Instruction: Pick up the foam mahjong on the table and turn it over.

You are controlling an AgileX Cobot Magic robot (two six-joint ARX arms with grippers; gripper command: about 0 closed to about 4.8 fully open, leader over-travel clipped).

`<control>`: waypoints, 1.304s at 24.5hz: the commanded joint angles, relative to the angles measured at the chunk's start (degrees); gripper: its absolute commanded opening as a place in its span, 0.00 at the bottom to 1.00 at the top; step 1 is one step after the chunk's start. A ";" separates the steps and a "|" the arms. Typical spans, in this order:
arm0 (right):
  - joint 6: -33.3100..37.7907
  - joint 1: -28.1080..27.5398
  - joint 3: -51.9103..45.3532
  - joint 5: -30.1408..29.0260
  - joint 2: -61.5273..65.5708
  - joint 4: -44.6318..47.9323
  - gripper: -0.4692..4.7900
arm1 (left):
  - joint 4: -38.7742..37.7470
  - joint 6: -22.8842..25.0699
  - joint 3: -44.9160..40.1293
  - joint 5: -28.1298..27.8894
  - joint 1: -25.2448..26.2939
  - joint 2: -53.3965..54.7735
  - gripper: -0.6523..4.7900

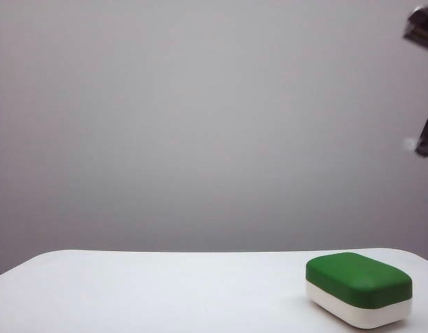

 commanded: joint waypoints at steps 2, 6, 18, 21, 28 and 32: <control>0.22 0.07 0.04 3.13 -5.33 1.03 0.07 | -0.35 -2.16 -3.30 0.15 0.98 -5.79 0.11; 0.20 0.07 -0.66 7.08 -9.44 1.22 0.07 | 1.42 -6.49 -6.93 -0.15 0.96 -10.67 0.11; 7.54 -0.42 -16.17 11.69 -29.81 9.79 0.07 | 6.60 -13.22 -11.45 -12.59 0.94 -18.86 0.11; 7.52 -0.61 -18.60 13.42 -36.30 10.01 0.07 | 13.29 -14.43 -17.18 -11.85 0.57 -23.30 0.11; 7.50 -0.55 -23.93 14.21 -46.53 9.53 0.07 | 14.36 -15.17 -25.70 -9.86 0.50 -35.80 0.11; 6.69 -0.55 -26.32 14.88 -46.97 10.38 0.07 | 14.67 -14.73 -26.71 -9.70 0.57 -35.67 0.11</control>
